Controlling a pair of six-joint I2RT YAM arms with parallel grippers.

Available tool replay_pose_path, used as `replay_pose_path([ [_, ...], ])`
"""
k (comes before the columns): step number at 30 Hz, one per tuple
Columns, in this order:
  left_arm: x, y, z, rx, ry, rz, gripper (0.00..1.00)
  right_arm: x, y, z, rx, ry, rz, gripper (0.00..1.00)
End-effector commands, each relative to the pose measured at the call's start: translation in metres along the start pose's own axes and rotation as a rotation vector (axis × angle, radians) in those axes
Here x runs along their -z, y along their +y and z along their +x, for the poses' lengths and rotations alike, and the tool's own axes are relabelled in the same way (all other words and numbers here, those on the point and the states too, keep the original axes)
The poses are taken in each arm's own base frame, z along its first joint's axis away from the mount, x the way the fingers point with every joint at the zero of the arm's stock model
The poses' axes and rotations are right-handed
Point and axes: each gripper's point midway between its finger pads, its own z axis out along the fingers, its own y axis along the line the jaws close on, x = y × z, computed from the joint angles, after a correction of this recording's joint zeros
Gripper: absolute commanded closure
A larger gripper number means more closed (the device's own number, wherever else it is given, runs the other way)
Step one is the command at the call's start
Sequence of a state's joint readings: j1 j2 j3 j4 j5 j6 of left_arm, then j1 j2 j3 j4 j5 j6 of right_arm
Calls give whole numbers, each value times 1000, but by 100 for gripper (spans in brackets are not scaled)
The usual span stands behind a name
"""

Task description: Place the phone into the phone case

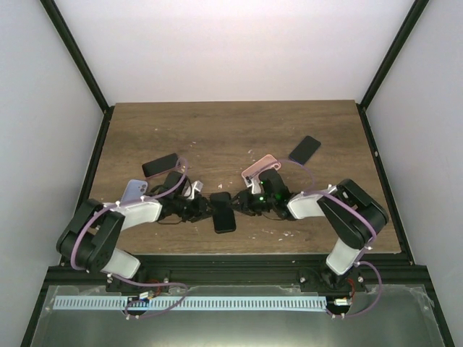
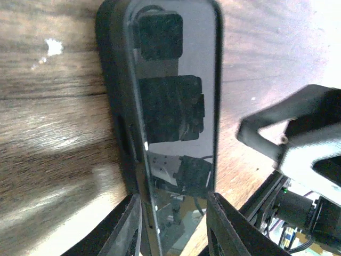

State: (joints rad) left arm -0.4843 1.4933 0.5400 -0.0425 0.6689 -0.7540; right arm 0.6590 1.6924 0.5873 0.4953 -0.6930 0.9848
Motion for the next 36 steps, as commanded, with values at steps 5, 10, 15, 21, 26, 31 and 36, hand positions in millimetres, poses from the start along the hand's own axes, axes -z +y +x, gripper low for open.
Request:
replay_pose_path([
  [5, 10, 2, -13, -29, -66, -8, 70, 2, -37, -6, 35, -24, 233, 65],
  [10, 2, 2, -14, -40, -41, 7, 74, -10, -35, 1, 35, 16, 206, 62],
  [15, 1, 6, -14, -59, -49, 2, 79, -17, -33, 7, 25, 35, 177, 59],
  [21, -3, 17, -9, -43, -33, -23, 86, -23, -11, 7, 19, 53, 49, 58],
  [26, 1, 29, -7, -37, -42, -65, 87, -24, 6, 6, 16, 62, -40, 57],
  [31, 6, 40, -5, -3, -52, -68, 86, -22, 19, 10, 8, 77, -113, 56],
  [36, 4, 45, -2, 18, -46, -63, 84, -20, 26, 13, 11, 88, -158, 55],
])
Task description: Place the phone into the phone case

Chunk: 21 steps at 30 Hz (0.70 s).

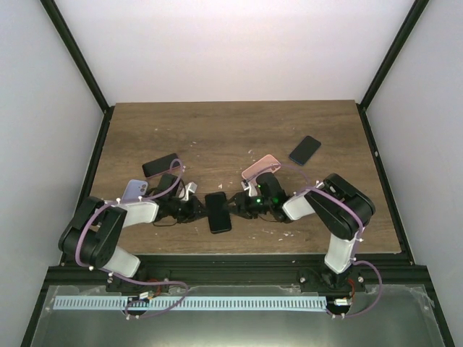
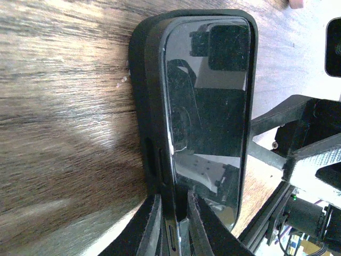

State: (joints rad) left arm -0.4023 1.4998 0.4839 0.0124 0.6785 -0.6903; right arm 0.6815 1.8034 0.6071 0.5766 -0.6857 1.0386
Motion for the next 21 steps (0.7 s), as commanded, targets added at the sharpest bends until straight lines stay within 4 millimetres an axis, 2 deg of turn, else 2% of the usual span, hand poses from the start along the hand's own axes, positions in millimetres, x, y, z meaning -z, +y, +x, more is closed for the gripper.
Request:
replay_pose_path([
  [1, -3, 22, 9, 23, 7, -62, 83, -1, 40, 12, 63, 77, -171, 55],
  [11, 2, 32, 14, 39, -1, -80, 79, 0, 51, 16, 63, 94, -254, 52],
  [21, 0, 30, 21, 64, 13, -37, 84, -4, 66, 16, 71, 97, -313, 51],
])
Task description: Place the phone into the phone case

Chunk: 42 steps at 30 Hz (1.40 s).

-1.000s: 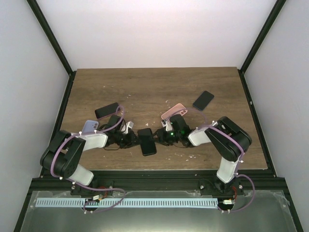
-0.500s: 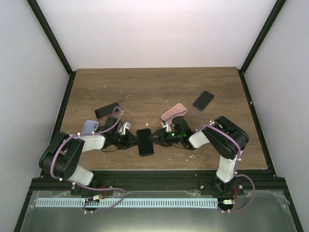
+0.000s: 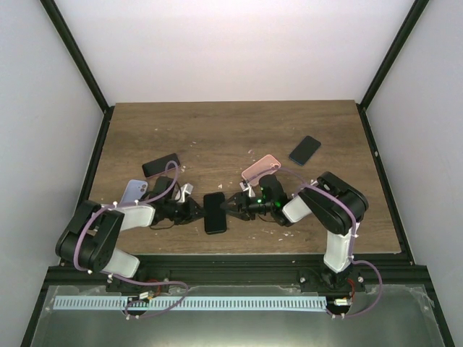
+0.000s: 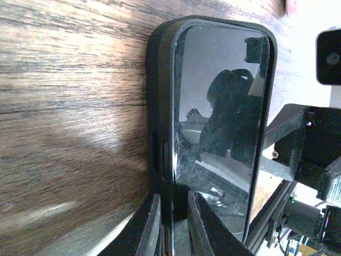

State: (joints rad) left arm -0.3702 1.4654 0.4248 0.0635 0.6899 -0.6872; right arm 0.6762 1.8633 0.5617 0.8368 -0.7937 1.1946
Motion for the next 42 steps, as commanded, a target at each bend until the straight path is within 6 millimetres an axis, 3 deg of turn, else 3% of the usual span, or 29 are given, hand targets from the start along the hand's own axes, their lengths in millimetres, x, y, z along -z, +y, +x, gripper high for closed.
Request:
replay_pose_path([
  [1, -6, 21, 21, 72, 50, -43, 84, -12, 49, 12, 120, 70, -168, 51],
  [12, -5, 7, 28, 109, 74, 48, 83, -19, 61, 15, 121, 91, -224, 51],
  [22, -6, 9, 27, 101, 73, 38, 82, -27, 44, 16, 101, 112, -172, 51],
  [32, -1, 3, 23, 103, 61, 31, 81, -29, 10, 6, 76, 53, 35, 70],
  [42, 17, -30, 9, 65, 25, 77, 65, -20, 23, 10, 115, 37, -11, 84],
])
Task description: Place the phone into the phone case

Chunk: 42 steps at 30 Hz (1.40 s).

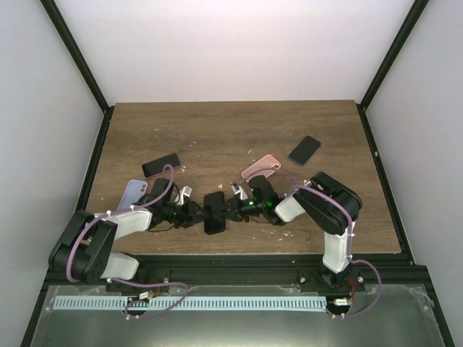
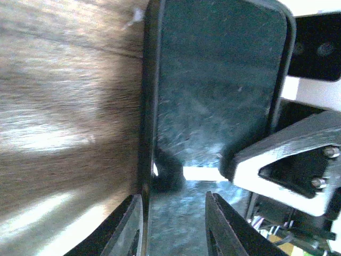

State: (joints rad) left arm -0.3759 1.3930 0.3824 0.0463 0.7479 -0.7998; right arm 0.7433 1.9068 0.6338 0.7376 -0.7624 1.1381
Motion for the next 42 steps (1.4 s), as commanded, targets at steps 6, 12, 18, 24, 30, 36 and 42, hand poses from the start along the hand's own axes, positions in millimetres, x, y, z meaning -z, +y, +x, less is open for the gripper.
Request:
replay_pose_path([
  [6, 35, -57, -15, -89, -70, 62, 50, 17, 57, 2, 161, -29, -170, 88],
  [12, 79, -108, -16, -208, -147, 123, 30, 42, 95, 9, 278, -31, -282, 88],
  [18, 119, -156, -4, -356, -183, 178, 23, 69, 138, 22, 405, -13, -369, 88],
  [24, 152, -202, 15, -465, -214, 330, 23, 96, 183, 39, 516, -1, -470, 87],
  [30, 169, -226, 32, -538, -204, 463, 23, 119, 213, 57, 577, 24, -564, 85],
  [36, 171, -233, 42, -547, -172, 570, 24, 133, 230, 68, 593, 41, -649, 85],
  [42, 168, -231, 43, -532, -161, 612, 26, 139, 235, 73, 598, 47, -683, 85],
])
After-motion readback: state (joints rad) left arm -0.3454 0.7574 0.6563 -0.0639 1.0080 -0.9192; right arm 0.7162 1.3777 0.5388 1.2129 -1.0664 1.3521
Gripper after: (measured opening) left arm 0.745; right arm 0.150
